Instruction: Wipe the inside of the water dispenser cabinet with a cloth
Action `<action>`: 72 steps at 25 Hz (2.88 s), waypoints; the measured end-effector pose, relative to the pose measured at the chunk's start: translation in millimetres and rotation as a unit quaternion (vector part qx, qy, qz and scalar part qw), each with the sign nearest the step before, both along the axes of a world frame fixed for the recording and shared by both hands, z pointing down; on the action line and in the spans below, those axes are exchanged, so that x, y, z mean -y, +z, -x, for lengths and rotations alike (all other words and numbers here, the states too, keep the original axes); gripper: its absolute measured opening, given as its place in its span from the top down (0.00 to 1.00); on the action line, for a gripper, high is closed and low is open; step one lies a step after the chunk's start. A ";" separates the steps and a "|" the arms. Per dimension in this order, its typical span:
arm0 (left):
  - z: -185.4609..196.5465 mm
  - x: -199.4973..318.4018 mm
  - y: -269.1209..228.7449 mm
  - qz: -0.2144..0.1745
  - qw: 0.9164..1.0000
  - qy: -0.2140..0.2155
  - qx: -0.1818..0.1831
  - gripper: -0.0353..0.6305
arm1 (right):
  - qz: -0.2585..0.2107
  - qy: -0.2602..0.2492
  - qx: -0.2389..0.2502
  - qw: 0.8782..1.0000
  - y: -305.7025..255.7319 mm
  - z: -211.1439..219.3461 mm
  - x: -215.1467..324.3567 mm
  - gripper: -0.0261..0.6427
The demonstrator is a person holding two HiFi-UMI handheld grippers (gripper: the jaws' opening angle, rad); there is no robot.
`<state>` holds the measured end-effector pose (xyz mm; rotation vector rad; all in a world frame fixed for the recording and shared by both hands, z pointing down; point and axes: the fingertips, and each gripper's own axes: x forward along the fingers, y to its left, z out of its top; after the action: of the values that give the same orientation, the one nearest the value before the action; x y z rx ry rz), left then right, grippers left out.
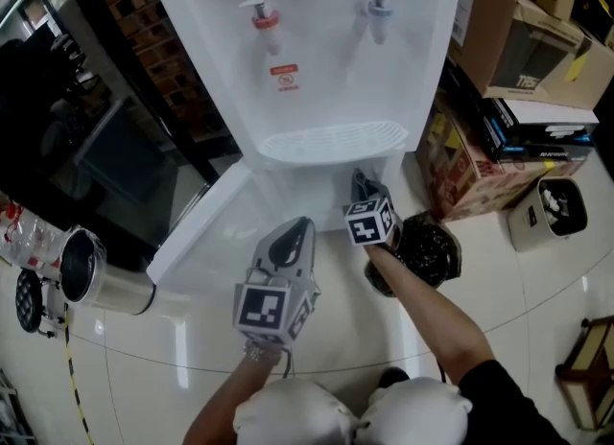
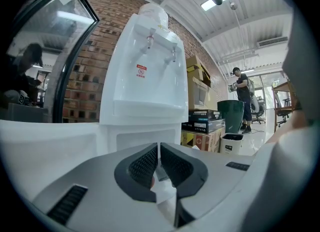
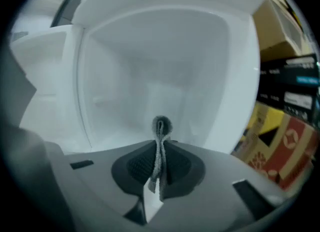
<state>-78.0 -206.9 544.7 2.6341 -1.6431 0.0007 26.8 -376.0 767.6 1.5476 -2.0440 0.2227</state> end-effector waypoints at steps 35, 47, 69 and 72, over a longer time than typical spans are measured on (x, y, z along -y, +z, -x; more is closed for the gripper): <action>15.0 4.6 13.4 0.012 1.000 -0.022 0.015 0.91 | -0.100 -0.484 -0.267 0.828 -0.7 132.4 -29.6 0.93; 25.2 6.3 15.3 0.012 0.999 -0.031 0.019 0.91 | 0.026 -0.531 -0.273 0.801 58.1 106.7 -68.9 0.93; 40.6 1.9 12.0 -0.007 0.998 -0.050 0.022 0.91 | 0.027 -0.463 -0.272 0.843 60.2 93.1 -38.3 0.93; 44.1 -3.1 21.0 -0.005 0.998 -0.052 0.046 0.91 | 0.019 -0.469 -0.272 0.840 50.7 90.8 -48.5 0.93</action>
<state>-122.0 -203.8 565.7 2.5894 -1.8120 0.1116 -63.9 -327.5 818.3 0.3512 -2.0225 -0.4940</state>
